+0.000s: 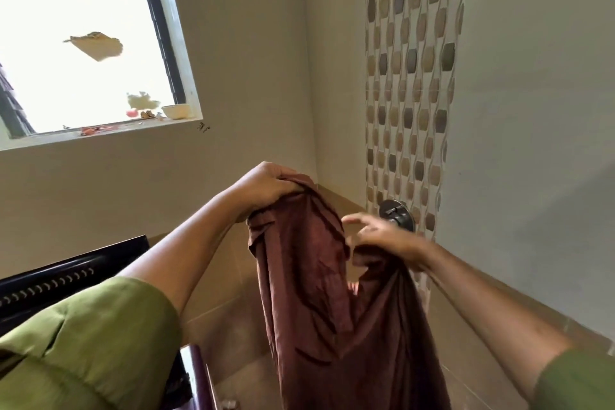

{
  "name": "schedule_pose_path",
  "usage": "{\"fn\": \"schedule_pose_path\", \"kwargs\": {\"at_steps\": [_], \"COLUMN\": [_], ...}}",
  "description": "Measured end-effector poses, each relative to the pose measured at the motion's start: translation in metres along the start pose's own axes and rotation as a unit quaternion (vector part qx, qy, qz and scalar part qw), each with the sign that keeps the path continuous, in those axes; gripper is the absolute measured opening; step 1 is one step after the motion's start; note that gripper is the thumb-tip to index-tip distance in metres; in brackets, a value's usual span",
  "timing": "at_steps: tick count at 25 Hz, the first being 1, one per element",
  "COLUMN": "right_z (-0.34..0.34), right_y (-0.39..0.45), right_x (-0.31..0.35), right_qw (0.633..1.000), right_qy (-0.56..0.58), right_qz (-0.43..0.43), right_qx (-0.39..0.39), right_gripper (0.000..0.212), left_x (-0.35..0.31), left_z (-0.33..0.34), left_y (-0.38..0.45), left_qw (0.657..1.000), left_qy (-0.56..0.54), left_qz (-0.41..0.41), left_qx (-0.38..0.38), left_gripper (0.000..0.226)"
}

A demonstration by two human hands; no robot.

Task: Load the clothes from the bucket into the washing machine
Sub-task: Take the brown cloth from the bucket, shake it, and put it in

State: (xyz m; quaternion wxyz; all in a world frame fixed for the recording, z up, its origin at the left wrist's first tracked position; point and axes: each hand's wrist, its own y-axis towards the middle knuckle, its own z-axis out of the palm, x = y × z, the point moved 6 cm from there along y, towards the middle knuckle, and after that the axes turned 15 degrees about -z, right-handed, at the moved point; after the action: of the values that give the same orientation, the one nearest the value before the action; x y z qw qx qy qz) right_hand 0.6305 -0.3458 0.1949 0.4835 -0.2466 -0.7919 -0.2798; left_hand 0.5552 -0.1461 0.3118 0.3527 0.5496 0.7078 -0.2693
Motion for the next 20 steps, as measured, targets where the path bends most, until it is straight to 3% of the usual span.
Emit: {"fn": "schedule_pose_path", "kwargs": {"at_steps": [2,6,10,13,15,17,18,20], "right_z": [0.036,0.058,0.003,-0.043,-0.067,-0.076,-0.071,-0.034], "right_y": [0.0,0.006,0.003,0.002,0.005,0.009,0.015,0.032], "right_x": [-0.011,-0.04,-0.064,-0.048,-0.019,0.016,0.033,0.066], "right_qw": [0.995,0.975,0.951,0.915,0.909,0.919,0.923,0.941], "right_qy": [-0.06,-0.198,-0.297,-0.366,-0.342,-0.224,-0.141,-0.031], "right_qz": [0.003,-0.001,0.085,0.097,0.056,-0.014,-0.049,-0.104], "right_qx": [0.081,0.097,-0.022,-0.142,-0.23,-0.325,-0.355,-0.32], "right_gripper": [0.034,0.007,0.019,0.029,0.035,0.033,0.032,0.035], "left_x": [-0.013,-0.012,0.036,0.088,0.116,0.125,0.12,0.091], "left_z": [0.008,-0.009,-0.06,-0.078,-0.08,-0.068,-0.051,0.005], "left_y": [-0.003,-0.006,-0.003,-0.001,-0.006,-0.013,-0.014,-0.008], "left_qw": [0.999,0.998,0.967,0.95,0.948,0.926,0.901,0.861], "left_qy": [0.019,0.034,0.122,0.132,0.034,-0.16,-0.277,-0.447], "left_qz": [0.023,0.033,-0.039,-0.123,-0.169,-0.185,-0.193,-0.183], "left_qx": [0.016,-0.042,-0.219,-0.255,-0.268,-0.286,-0.273,-0.162], "left_gripper": [0.025,0.024,0.019,0.02,0.023,0.031,0.033,0.034]}}
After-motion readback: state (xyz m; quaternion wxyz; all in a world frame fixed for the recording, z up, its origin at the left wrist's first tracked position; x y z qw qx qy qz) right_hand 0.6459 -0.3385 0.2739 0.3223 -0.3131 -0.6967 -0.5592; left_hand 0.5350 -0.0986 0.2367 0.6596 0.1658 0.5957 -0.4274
